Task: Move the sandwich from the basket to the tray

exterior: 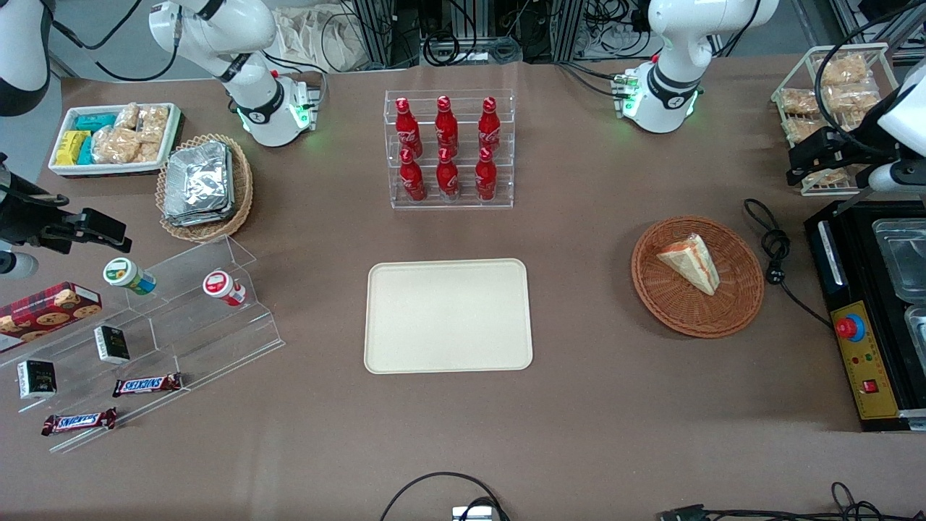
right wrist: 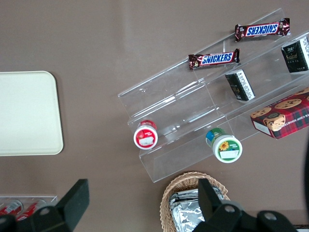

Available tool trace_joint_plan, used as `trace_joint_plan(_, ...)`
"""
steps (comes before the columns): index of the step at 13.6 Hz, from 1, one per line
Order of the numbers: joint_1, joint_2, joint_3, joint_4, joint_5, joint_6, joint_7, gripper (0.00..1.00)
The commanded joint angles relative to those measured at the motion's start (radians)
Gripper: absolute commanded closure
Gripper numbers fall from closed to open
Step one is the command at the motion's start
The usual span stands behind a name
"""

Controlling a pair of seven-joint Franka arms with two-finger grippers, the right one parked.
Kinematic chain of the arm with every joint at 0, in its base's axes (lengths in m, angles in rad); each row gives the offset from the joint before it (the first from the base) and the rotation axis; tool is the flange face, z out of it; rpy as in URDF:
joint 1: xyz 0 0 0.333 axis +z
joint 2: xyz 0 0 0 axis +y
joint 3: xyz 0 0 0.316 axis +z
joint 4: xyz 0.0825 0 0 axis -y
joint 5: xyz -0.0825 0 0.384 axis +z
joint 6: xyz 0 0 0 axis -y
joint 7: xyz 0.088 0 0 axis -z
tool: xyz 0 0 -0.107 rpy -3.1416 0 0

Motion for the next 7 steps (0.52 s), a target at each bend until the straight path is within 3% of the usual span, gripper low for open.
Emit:
trace_joint_plan(1,0.008,0.011,-0.004,0.029,0.001,-0.026,0.004,0.00)
trace_joint_plan(4,0.006,0.029,-0.004,0.027,0.017,-0.026,-0.028,0.00)
trace_joint_plan(7,0.006,0.039,-0.004,-0.052,0.033,0.019,-0.181,0.00)
